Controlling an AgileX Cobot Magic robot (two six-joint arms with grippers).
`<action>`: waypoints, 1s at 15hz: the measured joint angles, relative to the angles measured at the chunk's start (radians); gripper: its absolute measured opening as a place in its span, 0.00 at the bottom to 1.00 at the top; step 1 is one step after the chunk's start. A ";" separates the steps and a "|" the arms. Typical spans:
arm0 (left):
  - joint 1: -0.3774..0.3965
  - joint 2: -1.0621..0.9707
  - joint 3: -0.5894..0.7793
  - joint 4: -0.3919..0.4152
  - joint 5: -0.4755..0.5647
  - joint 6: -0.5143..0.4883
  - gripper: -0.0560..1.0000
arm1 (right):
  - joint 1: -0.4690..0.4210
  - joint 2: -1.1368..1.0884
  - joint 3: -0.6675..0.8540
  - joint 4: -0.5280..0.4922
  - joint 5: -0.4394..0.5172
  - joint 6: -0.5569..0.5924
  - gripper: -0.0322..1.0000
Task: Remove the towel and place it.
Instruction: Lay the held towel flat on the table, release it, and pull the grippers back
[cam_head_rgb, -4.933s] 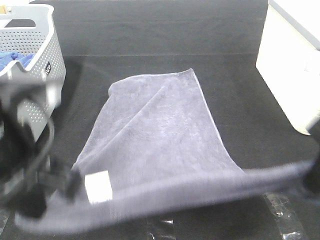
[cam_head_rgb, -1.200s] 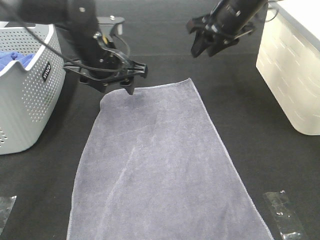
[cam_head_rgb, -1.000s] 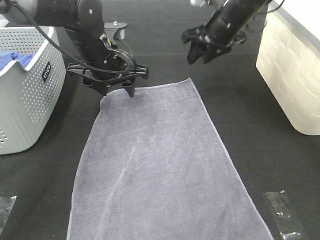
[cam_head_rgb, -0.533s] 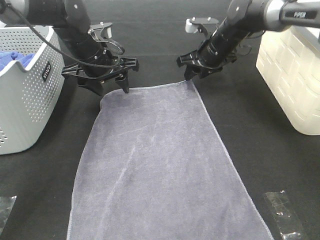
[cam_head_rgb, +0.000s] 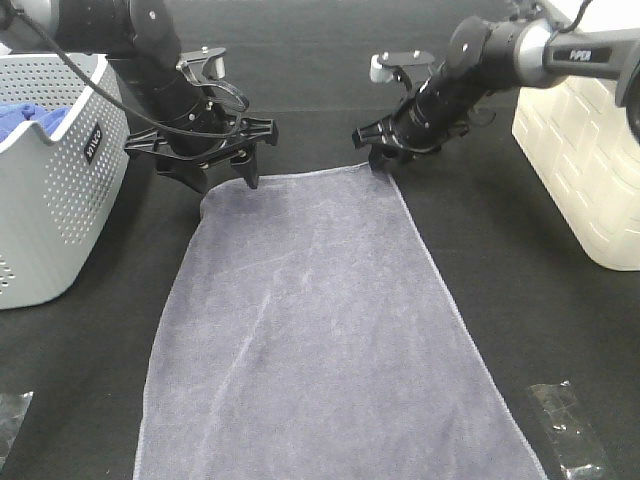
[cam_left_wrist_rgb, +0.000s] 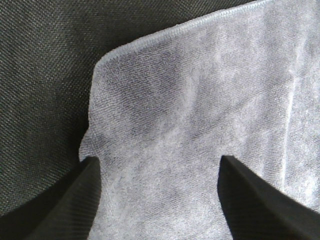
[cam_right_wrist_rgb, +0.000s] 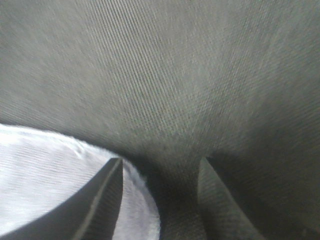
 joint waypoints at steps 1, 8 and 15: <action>0.000 0.000 0.000 0.000 0.000 0.003 0.66 | 0.000 0.010 -0.001 0.000 -0.005 -0.001 0.47; 0.000 0.000 0.000 0.000 0.000 0.010 0.66 | 0.000 0.014 -0.005 0.004 0.011 -0.004 0.05; 0.000 0.000 0.000 0.000 0.000 0.010 0.66 | 0.000 0.022 -0.093 -0.083 0.144 0.047 0.03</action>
